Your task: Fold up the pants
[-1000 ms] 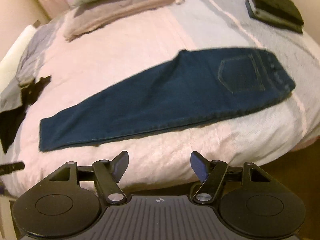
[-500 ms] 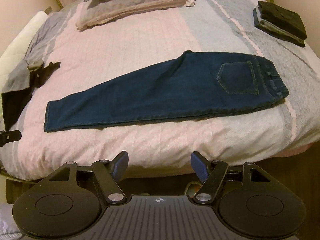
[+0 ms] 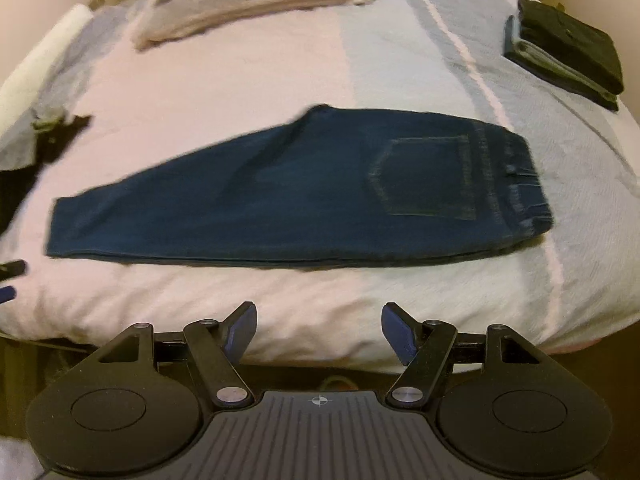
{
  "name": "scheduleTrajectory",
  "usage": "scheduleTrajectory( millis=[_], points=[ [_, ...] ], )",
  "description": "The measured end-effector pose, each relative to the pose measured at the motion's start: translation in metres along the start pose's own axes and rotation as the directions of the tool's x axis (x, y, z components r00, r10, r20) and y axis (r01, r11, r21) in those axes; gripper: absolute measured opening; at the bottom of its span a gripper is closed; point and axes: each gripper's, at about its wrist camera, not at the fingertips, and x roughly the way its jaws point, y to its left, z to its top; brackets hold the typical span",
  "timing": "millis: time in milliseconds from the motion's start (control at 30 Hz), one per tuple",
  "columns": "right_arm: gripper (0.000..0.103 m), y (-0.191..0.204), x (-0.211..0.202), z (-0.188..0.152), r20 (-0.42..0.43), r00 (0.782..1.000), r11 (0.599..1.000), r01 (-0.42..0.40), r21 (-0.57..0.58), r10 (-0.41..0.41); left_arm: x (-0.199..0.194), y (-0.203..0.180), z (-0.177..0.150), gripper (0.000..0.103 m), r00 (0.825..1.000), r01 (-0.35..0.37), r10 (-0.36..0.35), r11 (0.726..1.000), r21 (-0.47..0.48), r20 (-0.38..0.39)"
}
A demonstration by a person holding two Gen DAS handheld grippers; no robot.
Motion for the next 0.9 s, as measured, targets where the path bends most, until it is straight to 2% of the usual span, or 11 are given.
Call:
scheduleTrajectory(
  millis=[67,100,200,267,400,500,667,800,867,900],
  points=[
    [0.066,-0.017,0.014,0.004,-0.022,0.999,0.999,0.034,0.004,-0.034,0.019,0.024,-0.001,0.065,0.999,0.023,-0.018,0.989,-0.145,0.038],
    [0.066,-0.025,0.021,0.006,-0.032,0.999,0.999,0.041,0.011,-0.041,0.030,0.038,-0.001,0.062,0.997,0.048,-0.035,0.974,-0.223,0.062],
    [0.066,-0.043,0.045,0.011,-0.055,0.998,0.999,0.041,0.033,-0.039,0.060,0.073,0.000,0.059,0.991,0.084,-0.033,0.907,-0.412,0.130],
    [0.066,-0.049,0.062,0.015,-0.058,0.997,0.997,0.060,0.041,-0.057,0.083,0.090,0.006,0.056,0.985,0.120,-0.045,0.867,-0.483,0.164],
    [0.066,-0.058,0.100,0.021,-0.051,0.992,0.989,0.116,0.090,-0.112,0.121,0.107,0.013,0.051,0.982,0.130,-0.043,0.860,-0.493,0.184],
    [0.066,-0.061,0.121,0.025,-0.064,0.989,0.980,0.140,0.139,-0.133,0.143,0.124,0.012,0.040,0.982,0.125,-0.035,0.854,-0.506,0.184],
    [0.066,-0.056,0.138,0.025,-0.060,0.983,0.968,0.181,0.172,-0.173,0.160,0.151,0.018,0.039,0.968,0.199,-0.079,0.819,-0.538,0.238],
    [0.066,-0.053,0.145,0.020,-0.045,0.978,0.953,0.211,0.216,-0.206,0.174,0.156,0.023,0.039,0.965,0.219,-0.106,0.828,-0.516,0.238],
    [0.066,-0.057,0.150,0.020,-0.029,0.970,0.942,0.241,0.232,-0.241,0.174,0.156,0.022,0.035,0.961,0.227,-0.107,0.828,-0.513,0.254],
    [0.066,-0.059,0.150,0.020,-0.024,0.965,0.935,0.259,0.241,-0.261,0.172,0.156,0.020,0.023,0.960,0.220,-0.090,0.829,-0.515,0.264]
  ],
)
